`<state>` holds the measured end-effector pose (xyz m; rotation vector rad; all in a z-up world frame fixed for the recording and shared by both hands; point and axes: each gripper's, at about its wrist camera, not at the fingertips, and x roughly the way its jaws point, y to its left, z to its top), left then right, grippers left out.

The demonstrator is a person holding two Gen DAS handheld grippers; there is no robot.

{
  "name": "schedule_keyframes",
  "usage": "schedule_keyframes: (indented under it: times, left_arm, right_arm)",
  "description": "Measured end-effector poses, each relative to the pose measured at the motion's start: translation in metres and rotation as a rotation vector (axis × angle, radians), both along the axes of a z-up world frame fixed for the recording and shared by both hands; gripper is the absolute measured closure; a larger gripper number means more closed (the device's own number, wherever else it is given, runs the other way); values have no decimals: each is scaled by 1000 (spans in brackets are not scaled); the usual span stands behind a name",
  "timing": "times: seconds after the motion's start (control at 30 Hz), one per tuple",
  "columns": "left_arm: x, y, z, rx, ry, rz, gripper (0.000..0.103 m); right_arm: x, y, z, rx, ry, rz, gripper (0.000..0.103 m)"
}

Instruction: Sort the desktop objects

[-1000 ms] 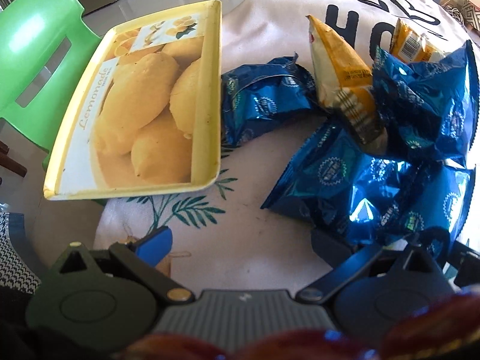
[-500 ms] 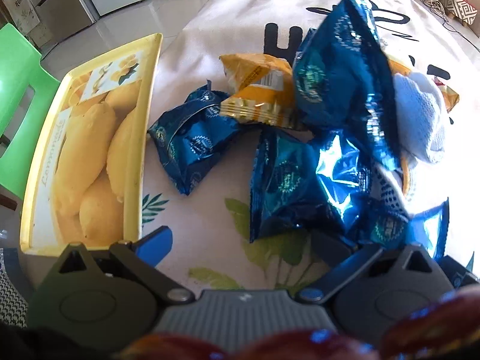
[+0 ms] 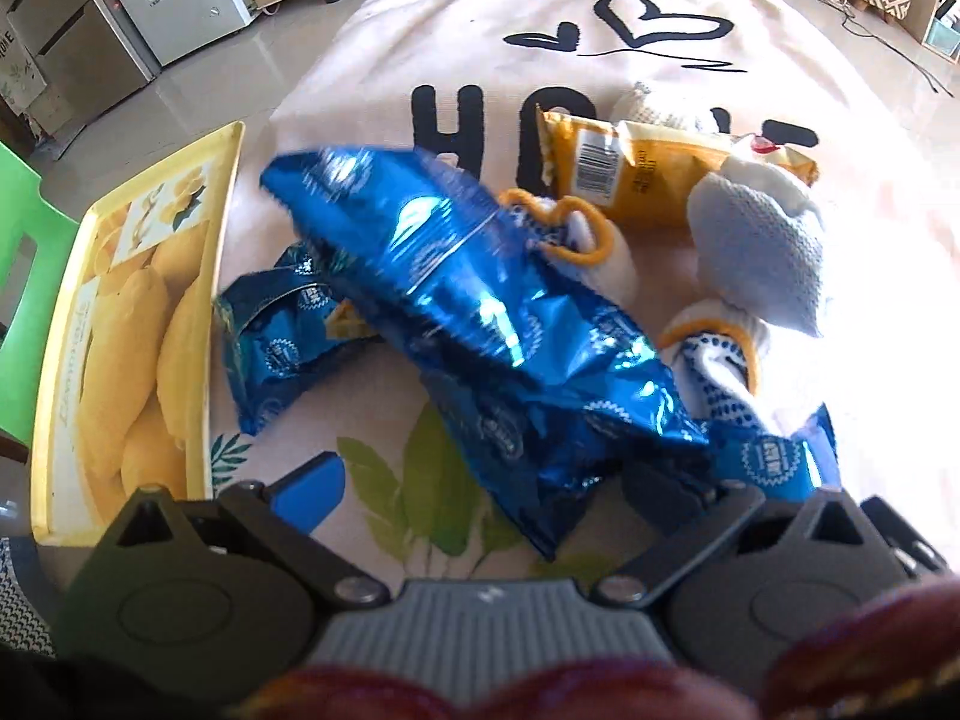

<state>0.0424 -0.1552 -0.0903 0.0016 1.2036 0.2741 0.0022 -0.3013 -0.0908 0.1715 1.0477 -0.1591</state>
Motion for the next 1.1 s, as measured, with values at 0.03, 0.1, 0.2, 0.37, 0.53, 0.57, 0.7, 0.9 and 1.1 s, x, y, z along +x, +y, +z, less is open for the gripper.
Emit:
schedule_keyframes:
  times: [0.03, 0.1, 0.2, 0.37, 0.53, 0.57, 0.7, 0.9, 1.1]
  left_arm:
    - [-3, 0, 0, -5, 5, 2, 0]
    - [-9, 2, 1, -20, 12, 0, 0]
    - [-22, 4, 10, -45, -4, 0, 0]
    - [-49, 15, 29, -92, -37, 30, 0]
    - [-79, 28, 45, -141, -62, 54, 0]
    - [-84, 31, 46, -144, -63, 58, 0]
    - [-105, 41, 50, -168, -60, 81, 0]
    - [-136, 53, 62, -205, -87, 94, 0]
    - [-158, 58, 70, -200, -105, 87, 0]
  right_arm:
    - [0, -2, 1, -5, -11, 15, 0]
    - [-4, -5, 1, -41, -19, 30, 0]
    - [-10, -12, 0, -27, -23, 24, 0]
    - [-23, -10, 11, 12, -62, 61, 0]
    - [-36, -7, 21, 35, -72, 90, 0]
    - [-39, -7, 21, 38, -62, 91, 0]
    - [-47, -6, 22, 20, -40, 109, 0]
    - [-65, -4, 32, 21, -53, 135, 0]
    - [-86, 1, 38, 44, -75, 170, 0]
